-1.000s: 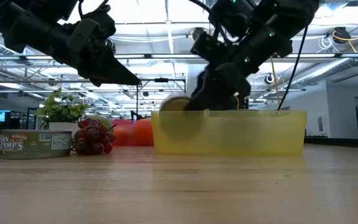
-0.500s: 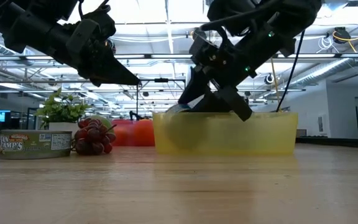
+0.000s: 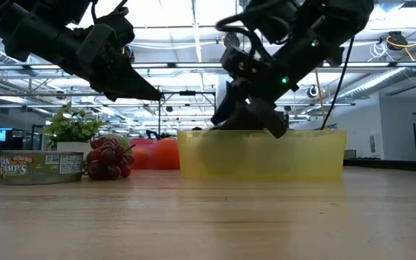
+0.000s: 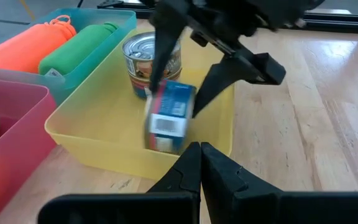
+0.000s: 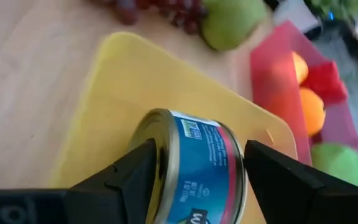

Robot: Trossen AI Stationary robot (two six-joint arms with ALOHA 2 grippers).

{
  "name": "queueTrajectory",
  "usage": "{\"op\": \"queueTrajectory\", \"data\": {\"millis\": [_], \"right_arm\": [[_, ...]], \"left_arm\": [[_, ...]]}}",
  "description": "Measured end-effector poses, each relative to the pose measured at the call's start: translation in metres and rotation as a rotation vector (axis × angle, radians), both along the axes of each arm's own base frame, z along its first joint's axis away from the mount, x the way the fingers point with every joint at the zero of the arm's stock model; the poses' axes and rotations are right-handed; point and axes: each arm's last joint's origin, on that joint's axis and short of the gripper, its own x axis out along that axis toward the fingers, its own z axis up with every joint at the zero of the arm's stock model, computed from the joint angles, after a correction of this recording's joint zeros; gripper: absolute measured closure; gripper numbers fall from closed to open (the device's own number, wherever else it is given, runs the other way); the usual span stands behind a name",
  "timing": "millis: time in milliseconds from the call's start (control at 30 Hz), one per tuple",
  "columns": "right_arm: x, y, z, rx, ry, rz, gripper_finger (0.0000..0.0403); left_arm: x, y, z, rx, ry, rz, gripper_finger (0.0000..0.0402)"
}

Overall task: Pick & Place Food Item
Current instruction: Put the blue tuna can into the yellow bin

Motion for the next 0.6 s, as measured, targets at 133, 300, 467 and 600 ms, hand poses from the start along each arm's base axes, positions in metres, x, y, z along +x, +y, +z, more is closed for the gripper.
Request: {"op": "queueTrajectory", "data": {"millis": [133, 300, 467, 600], "right_arm": [[0.000, -0.013, 0.000, 0.094, -0.038, -0.102, 0.0169], [0.000, -0.022, -0.001, 0.212, -0.057, -0.138, 0.0164], [0.000, -0.025, -0.002, 0.241, -0.049, -0.129, 0.0164], [0.000, -0.024, 0.003, 0.223, -0.069, -0.111, 0.0161]], "left_arm": [[0.000, 0.000, 0.000, 0.000, 0.000, 0.000, 0.0392], [0.000, 0.000, 0.000, -0.001, 0.000, 0.000, 0.0392], [0.000, 0.000, 0.000, 0.000, 0.001, 0.000, 0.0392], [0.000, 0.000, 0.000, 0.000, 0.002, 0.000, 0.0392]]}}
